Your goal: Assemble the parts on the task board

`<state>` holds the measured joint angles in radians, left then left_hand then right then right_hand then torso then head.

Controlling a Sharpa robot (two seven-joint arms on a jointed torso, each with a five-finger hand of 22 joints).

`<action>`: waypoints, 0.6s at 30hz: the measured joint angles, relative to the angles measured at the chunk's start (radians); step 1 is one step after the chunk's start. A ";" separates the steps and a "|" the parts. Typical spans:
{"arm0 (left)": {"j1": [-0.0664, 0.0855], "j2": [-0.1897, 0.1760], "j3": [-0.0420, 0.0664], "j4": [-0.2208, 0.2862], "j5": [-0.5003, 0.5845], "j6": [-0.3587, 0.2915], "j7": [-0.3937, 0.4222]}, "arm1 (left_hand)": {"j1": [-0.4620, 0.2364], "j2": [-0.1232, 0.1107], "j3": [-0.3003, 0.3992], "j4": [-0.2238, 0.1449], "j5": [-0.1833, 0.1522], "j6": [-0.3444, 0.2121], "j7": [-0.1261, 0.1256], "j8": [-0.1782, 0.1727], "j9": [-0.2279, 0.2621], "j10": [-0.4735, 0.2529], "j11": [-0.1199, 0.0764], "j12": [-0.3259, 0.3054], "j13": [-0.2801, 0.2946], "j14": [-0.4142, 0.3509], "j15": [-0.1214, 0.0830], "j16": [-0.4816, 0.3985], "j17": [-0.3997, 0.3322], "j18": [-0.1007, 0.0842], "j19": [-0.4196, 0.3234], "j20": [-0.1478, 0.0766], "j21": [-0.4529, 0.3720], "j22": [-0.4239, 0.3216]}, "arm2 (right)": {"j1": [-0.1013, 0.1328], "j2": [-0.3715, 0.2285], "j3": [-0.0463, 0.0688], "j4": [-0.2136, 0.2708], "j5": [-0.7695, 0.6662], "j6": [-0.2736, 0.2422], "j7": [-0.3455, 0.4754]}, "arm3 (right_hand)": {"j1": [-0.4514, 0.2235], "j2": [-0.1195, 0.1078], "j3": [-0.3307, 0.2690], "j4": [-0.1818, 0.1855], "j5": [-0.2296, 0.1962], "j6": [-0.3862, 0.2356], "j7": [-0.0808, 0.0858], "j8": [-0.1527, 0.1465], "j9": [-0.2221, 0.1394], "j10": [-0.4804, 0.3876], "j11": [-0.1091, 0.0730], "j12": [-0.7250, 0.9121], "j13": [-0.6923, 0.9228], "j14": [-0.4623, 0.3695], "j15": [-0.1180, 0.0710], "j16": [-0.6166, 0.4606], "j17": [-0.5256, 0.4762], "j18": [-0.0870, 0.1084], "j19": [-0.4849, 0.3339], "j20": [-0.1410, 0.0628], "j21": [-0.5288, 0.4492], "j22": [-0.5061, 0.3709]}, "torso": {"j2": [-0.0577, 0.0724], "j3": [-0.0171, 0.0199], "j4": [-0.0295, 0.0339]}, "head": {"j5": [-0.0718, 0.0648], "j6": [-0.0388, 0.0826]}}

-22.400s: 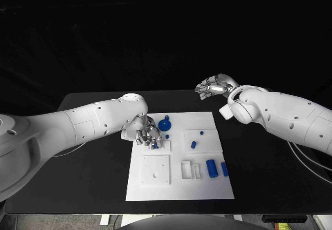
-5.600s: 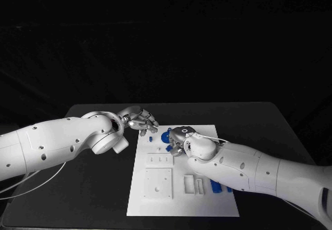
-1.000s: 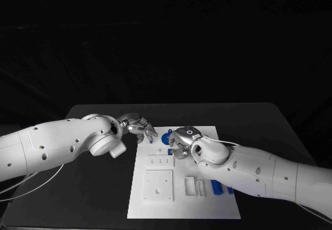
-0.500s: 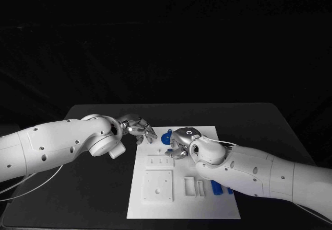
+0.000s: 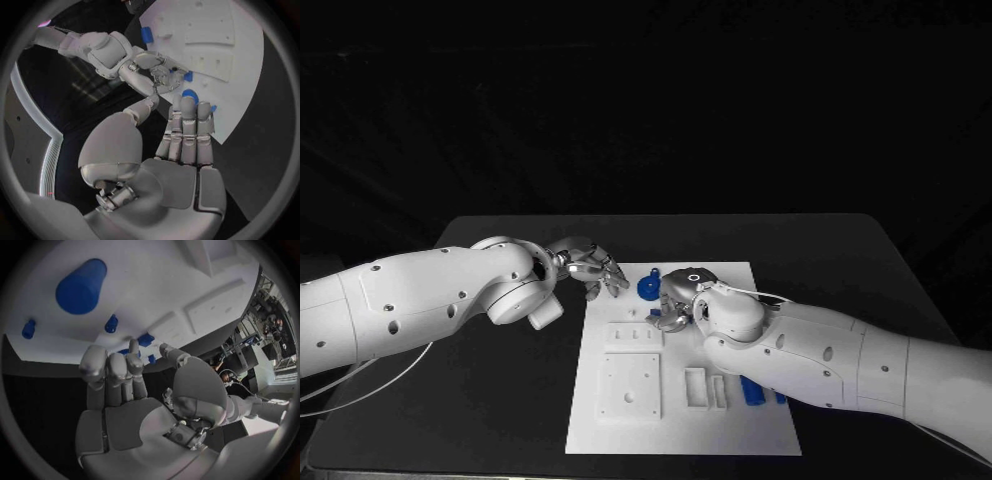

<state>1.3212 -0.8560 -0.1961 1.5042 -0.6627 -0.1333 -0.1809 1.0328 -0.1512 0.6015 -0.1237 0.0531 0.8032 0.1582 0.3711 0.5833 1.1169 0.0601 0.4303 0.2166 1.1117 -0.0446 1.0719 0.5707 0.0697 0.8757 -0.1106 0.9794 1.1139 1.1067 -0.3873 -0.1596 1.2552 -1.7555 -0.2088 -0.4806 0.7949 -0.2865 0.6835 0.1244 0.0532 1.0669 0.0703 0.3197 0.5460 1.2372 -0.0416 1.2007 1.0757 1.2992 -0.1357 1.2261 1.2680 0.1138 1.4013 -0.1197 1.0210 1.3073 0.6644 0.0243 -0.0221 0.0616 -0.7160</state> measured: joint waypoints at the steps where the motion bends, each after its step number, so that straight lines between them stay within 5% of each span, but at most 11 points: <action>1: 0.000 0.000 0.000 0.000 0.000 0.000 0.000 | 0.000 0.000 0.000 0.000 0.000 0.000 0.000 0.000 0.000 0.000 0.000 0.000 0.000 0.000 0.000 0.000 0.000 0.000 0.000 0.000 0.000 0.000 | 0.000 0.004 0.000 -0.004 0.000 0.004 -0.002 | 0.000 0.000 0.001 0.004 0.000 0.003 -0.003 0.005 0.002 0.005 -0.003 0.002 0.004 0.006 0.001 0.000 0.001 0.000 0.002 0.002 0.000 0.000 | 0.000 0.0000 -0.0001 | 0.000 0.000; 18: 0.000 0.002 0.000 0.005 -0.001 0.001 0.000 | 0.000 0.000 0.000 0.000 0.000 0.002 0.002 0.000 -0.001 0.000 0.000 0.000 0.000 -0.001 0.001 0.000 0.001 0.000 0.000 0.000 0.000 0.000 | -0.003 0.061 0.003 -0.066 -0.010 0.026 -0.012 | 0.015 0.006 -0.001 0.002 0.000 0.006 -0.006 0.011 0.007 0.012 -0.003 0.006 0.011 0.011 0.000 0.000 0.000 0.002 0.005 0.002 0.008 0.001 | 0.000 0.0006 -0.0002 | 0.001 -0.003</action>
<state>1.3213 -0.8539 -0.1961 1.5091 -0.6641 -0.1327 -0.1808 1.0328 -0.1512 0.6016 -0.1237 0.0531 0.8056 0.1606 0.3710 0.5823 1.1170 0.0600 0.4303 0.2167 1.1105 -0.0434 1.0719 0.5714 0.0697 0.8758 -0.1103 0.9794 1.1138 1.1036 -0.3267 -0.1570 1.1890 -1.7655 -0.1831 -0.4925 0.8103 -0.2805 0.6828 0.1267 0.0533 1.0730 0.0643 0.3311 0.5532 1.2493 -0.0448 1.2067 1.0867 1.3097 -0.1353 1.2265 1.2681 0.1157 1.4063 -0.1176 1.0289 1.3080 0.6647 0.0248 -0.0222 0.0626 -0.7190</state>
